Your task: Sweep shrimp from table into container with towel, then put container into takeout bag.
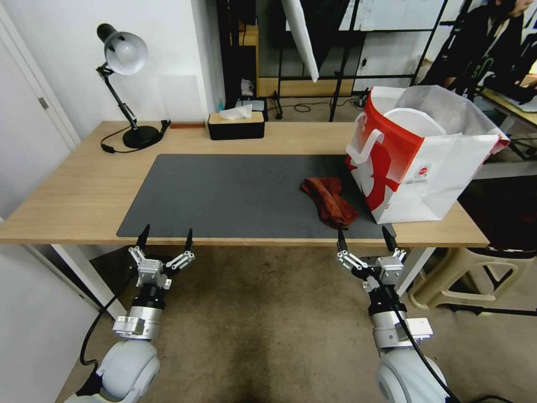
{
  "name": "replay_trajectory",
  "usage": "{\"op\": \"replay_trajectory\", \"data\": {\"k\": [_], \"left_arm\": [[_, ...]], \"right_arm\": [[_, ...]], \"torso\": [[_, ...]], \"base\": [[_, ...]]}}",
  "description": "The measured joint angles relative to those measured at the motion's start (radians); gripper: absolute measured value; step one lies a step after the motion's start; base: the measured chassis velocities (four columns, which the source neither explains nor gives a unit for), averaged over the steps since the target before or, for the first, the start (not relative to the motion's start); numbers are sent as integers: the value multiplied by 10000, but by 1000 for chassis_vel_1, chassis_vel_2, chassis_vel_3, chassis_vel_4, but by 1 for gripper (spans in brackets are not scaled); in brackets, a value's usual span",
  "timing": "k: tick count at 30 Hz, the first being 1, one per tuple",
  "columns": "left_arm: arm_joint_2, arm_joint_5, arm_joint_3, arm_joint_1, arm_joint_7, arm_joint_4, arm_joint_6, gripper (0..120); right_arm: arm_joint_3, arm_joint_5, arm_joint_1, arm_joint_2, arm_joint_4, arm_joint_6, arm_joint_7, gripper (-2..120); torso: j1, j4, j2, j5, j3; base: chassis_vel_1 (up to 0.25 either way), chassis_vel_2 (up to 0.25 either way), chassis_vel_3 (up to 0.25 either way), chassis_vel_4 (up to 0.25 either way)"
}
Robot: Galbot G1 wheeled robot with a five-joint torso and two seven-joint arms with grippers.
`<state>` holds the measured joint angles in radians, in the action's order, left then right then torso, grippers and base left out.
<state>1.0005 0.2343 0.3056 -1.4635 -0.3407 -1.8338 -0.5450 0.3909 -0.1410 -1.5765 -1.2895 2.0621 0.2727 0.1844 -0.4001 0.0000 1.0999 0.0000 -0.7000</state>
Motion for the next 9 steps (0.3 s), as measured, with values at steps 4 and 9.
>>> {"op": "replay_trajectory", "data": {"k": [4,9], "left_arm": [[-3,4,-5,4,0,-3,4,100],[-6,8,-9,8,0,-6,8,100]], "right_arm": [[0,0,-2,0,1,-3,0,100],[2,0,-5,2,3,-9,0,100]], "torso": [[0,0,0,0,0],[0,0,0,0,0]], "base": [[0,0,0,0],[0,0,0,0]]}}
